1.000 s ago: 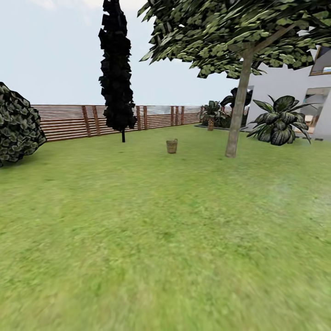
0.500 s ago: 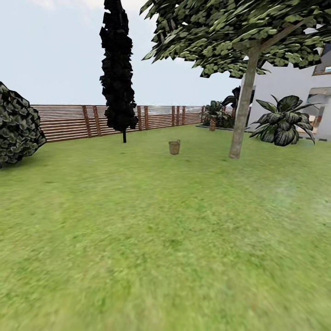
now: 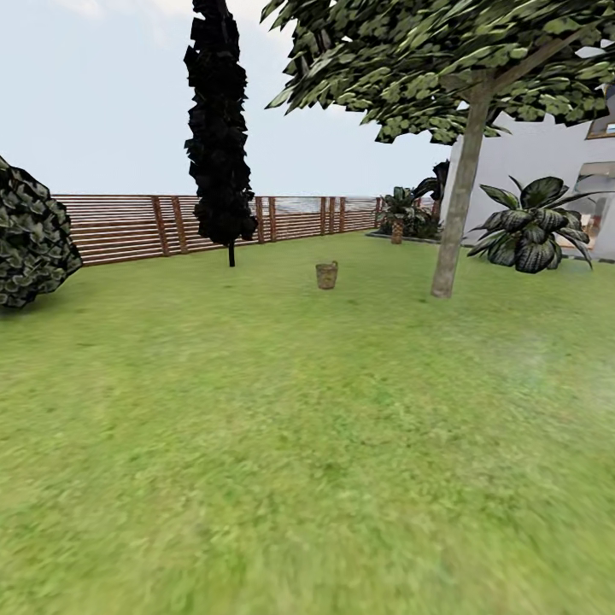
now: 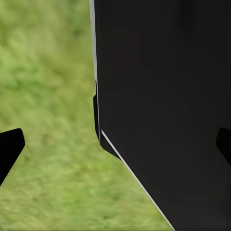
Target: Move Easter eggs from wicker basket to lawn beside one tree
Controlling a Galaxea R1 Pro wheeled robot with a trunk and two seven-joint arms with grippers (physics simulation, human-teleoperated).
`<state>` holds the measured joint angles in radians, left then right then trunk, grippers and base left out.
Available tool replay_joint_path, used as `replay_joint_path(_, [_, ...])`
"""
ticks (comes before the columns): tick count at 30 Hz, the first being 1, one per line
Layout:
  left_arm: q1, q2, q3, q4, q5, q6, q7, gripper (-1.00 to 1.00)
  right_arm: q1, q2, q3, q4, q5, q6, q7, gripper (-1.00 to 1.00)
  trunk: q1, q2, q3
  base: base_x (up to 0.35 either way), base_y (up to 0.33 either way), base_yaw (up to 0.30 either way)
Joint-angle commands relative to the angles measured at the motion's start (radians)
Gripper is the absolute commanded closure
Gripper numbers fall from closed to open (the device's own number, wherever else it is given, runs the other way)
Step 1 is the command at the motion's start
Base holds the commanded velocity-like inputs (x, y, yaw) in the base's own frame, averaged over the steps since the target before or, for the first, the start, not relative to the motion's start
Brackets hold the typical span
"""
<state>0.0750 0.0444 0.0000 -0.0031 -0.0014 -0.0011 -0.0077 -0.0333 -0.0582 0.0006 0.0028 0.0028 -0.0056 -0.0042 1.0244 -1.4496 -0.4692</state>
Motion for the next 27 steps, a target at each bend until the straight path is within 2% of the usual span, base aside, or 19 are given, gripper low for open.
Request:
replay_joint_path(1, [0.000, 0.000, 0.000, 0.000, 0.000, 0.000, -0.001, -1.00, 0.000, 0.000, 0.000, 0.000, 0.000, -0.001, 0.000, -1.00, 0.001, 0.000, -0.001, 0.329, 0.106, 0.000])
replay_joint_path(15, [0.000, 0.000, 0.000, -0.001, 0.000, 0.001, 0.000, -1.00, -0.001, 0.000, 0.001, 0.000, 0.000, -0.001, 0.000, -1.00, 0.001, 0.000, -0.001, 0.329, 0.104, -0.001])
replay_joint_path(21, [0.000, 0.002, 0.000, -0.001, 0.000, 0.001, 0.000, -1.00, 0.000, 0.000, 0.001, 0.000, 0.001, -0.001, 0.000, -1.00, 0.001, 0.000, -0.001, 0.329, 0.103, -0.154])
replay_joint_path(27, [0.000, 0.002, 0.000, -0.001, 0.000, 0.001, 0.000, -1.00, 0.000, 0.000, 0.001, 0.000, 0.000, -0.001, 0.000, -1.00, 0.001, 0.000, -0.001, 0.329, 0.103, -0.027])
